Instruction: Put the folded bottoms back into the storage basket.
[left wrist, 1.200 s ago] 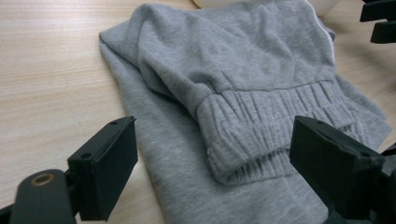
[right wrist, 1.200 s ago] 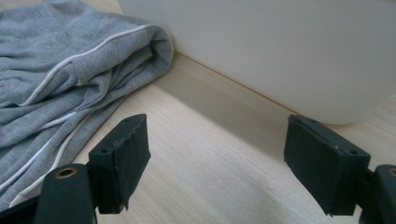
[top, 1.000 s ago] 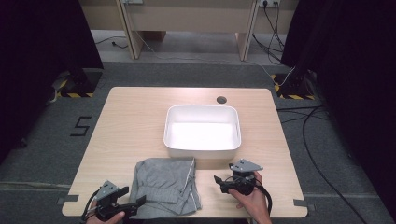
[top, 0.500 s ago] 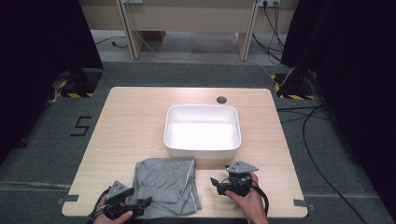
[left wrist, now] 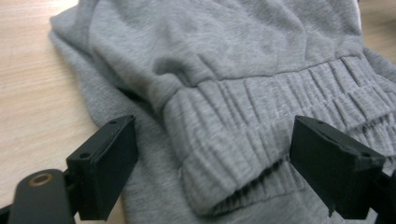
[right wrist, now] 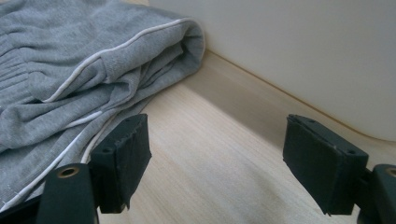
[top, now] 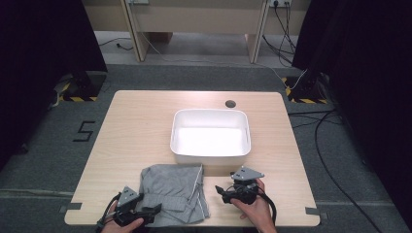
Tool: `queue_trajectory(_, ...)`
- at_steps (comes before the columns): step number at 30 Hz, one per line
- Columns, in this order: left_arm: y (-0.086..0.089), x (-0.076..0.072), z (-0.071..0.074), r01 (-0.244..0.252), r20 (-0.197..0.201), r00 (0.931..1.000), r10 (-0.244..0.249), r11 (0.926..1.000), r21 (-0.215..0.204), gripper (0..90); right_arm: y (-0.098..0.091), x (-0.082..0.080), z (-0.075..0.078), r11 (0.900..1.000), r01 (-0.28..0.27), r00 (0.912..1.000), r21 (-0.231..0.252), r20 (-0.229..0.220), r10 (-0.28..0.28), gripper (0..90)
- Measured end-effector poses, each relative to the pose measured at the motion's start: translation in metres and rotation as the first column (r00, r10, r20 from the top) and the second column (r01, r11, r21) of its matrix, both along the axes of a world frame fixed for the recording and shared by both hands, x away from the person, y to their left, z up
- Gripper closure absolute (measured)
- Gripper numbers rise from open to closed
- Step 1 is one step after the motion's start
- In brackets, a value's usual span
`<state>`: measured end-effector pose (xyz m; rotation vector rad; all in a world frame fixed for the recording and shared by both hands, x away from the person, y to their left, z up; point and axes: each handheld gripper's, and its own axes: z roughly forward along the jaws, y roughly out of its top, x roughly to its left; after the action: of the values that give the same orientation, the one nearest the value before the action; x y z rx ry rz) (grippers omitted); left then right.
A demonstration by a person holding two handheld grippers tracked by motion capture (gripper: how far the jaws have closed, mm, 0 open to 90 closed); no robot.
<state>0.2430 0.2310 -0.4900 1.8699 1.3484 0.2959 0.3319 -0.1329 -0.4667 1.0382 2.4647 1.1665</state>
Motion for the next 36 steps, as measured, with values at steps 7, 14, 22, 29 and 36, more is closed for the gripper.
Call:
queue_trajectory(7, -0.003, 0.008, 0.0, 0.048, 0.014, 0.9988, -0.047, 0.9987, -0.015, 36.5, 0.002, -0.001, 0.001, 0.9999, 0.0, 1.0, 0.01, 0.0, 0.0, 24.5)
queue_trajectory(14, 0.0, 0.01, 0.0, 0.079, 0.03, 0.9965, -0.078, 0.996, -0.042, 58.5, 0.005, -0.001, 0.003, 0.9999, -0.004, 1.0, 0.015, 0.004, 0.003, 25.2)
queue_trajectory(22, -0.007, 0.007, 0.002, 0.147, 0.058, 0.9875, -0.147, 0.9891, 0.001, 63.9, 0.017, 0.0, 0.009, 0.999, -0.034, 0.9992, 0.028, 0.023, 0.033, 25.5)
queue_trajectory(29, -0.035, 0.002, 0.004, 0.248, 0.062, 0.9667, -0.248, 0.9687, 0.016, 64.2, 0.02, -0.004, 0.012, 0.9982, -0.045, 0.9986, 0.04, 0.03, 0.044, 25.5)
queue_trajectory(36, -0.037, 0.009, 0.001, 0.251, 0.03, 0.9679, -0.25, 0.9671, -0.043, 58.9, 0.013, 0.001, 0.007, 0.9988, -0.03, 0.9994, 0.039, 0.016, 0.03, 22.5)
